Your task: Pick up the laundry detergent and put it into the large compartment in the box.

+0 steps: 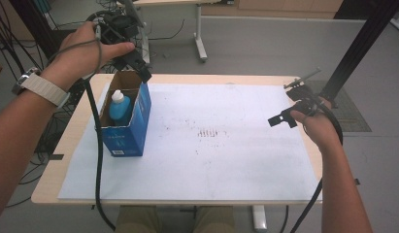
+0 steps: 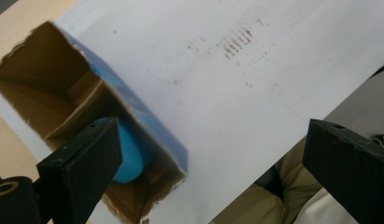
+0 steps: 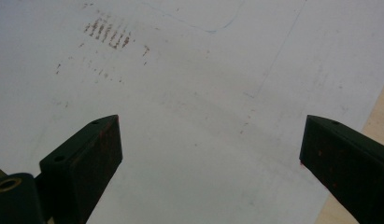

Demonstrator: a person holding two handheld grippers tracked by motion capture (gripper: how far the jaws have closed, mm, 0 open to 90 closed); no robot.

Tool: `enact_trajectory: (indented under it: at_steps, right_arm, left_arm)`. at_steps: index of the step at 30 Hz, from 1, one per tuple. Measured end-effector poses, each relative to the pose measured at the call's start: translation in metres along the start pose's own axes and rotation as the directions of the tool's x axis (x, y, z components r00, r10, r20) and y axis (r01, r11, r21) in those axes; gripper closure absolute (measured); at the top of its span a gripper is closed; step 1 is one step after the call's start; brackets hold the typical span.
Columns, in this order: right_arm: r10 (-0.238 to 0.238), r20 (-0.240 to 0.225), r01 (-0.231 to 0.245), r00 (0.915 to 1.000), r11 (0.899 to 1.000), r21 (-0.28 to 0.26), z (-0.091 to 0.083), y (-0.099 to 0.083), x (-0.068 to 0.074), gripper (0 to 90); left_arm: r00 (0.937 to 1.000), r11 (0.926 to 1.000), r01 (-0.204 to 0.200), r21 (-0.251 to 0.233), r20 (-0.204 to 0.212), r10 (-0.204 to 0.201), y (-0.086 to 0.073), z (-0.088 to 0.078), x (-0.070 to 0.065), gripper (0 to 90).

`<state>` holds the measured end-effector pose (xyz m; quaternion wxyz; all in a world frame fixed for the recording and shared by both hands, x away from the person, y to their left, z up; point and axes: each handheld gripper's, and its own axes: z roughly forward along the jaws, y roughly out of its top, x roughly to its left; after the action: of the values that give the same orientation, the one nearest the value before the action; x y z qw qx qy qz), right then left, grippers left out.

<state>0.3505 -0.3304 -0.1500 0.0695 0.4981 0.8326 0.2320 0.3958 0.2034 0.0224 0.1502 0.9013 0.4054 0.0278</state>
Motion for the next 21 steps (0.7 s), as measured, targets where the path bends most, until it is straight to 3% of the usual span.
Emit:
enact_trajectory:
  at_steps: [4,12,21]
  right_arm:
    - [-0.003,0.003,0.003,1.0000,1.000,-0.004,-0.002,-0.002,0.000,5.5]
    - [-0.006,0.002,0.006,1.0000,1.000,-0.002,-0.008,-0.003,0.001,5.5]
    - [-0.006,0.000,0.006,1.0000,1.000,-0.002,-0.007,-0.003,0.001,5.4]
  left_arm:
    - [0.9964,0.9965,-0.081,0.021,0.025,0.081,0.010,0.007,-0.004,5.4]
    - [0.9774,0.9796,-0.199,0.024,0.077,0.197,0.021,0.030,-0.011,5.4]
    - [0.9474,0.9480,-0.311,0.069,0.104,0.303,0.037,0.059,-0.025,6.0]
